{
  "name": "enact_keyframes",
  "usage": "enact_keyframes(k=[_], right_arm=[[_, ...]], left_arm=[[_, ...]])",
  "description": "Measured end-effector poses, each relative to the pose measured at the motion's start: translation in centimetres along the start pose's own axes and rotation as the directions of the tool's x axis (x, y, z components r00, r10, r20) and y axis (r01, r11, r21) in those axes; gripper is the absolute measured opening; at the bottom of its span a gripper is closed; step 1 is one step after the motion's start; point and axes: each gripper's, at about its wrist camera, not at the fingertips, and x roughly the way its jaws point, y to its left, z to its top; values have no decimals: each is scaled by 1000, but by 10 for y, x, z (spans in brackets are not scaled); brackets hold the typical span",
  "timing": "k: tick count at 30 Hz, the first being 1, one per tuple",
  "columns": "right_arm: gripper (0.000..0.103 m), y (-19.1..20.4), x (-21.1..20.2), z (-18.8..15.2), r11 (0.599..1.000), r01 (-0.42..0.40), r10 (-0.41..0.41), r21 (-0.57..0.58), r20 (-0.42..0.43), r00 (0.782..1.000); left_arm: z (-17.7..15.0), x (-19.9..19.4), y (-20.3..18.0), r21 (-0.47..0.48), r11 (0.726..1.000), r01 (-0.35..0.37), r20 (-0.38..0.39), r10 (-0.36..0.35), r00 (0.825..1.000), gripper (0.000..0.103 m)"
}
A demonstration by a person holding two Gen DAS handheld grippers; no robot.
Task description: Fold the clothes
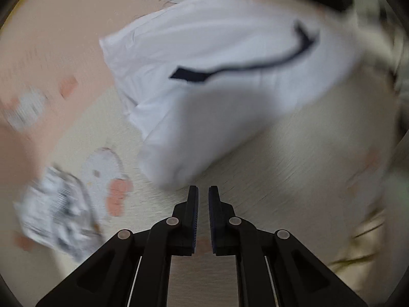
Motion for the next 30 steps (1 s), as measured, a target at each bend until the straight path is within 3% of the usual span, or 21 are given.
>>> enact_keyframes(k=[1, 2, 3, 4, 6, 8, 13, 16, 18, 21, 27, 29, 30], right_arm=[[59, 10, 1, 0, 997, 47, -47, -56, 1, 999], [59, 21, 3, -1, 990, 89, -90, -110, -1, 996], [59, 26, 5, -2, 984, 108, -109, -141, -2, 994], [60, 29, 8, -2, 981, 117, -119, -156, -6, 993], [62, 35, 11, -4, 976, 133, -137, -171, -12, 990], [62, 38, 13, -5, 973, 150, -155, -175, -12, 988], [66, 34, 19, -4, 973, 159, -163, -164, -9, 987], [67, 32, 16, 0, 977, 153, -156, -146, -13, 988], [68, 30, 18, 4, 979, 150, -154, -141, -20, 988], [68, 29, 18, 5, 980, 147, -151, -135, -23, 988], [68, 30, 17, 5, 981, 150, -154, -120, -23, 988], [68, 30, 17, 6, 980, 151, -155, -127, -24, 988], [68, 31, 18, 7, 980, 151, -156, -131, -24, 988]], left_arm=[[-5, 4, -16, 96, 990, -100, 15, 99, 995, 7], [-11, 6, -34, 206, 959, -196, 65, 187, 980, 7], [-20, 10, -49, 306, 909, -285, 113, 262, 958, 7], [-28, 14, -64, 397, 840, -370, 168, 329, 929, 7], [-44, 21, -92, 535, 670, -514, 290, 426, 857, 6], [-51, 20, -99, 553, 620, -557, 358, 426, 831, 6], [-26, 21, -85, 516, 706, -485, 268, 405, 874, 7], [-12, 23, -78, 494, 743, -451, 219, 396, 892, 7], [-13, 26, -84, 546, 692, -472, 240, 411, 879, 7], [-20, 24, -87, 593, 645, -482, 259, 413, 873, 7], [-23, 14, -86, 558, 691, -460, 226, 407, 885, 7], [-21, 13, -89, 555, 681, -478, 247, 413, 876, 14], [-21, 14, -91, 548, 660, -514, 281, 434, 856, 18]])
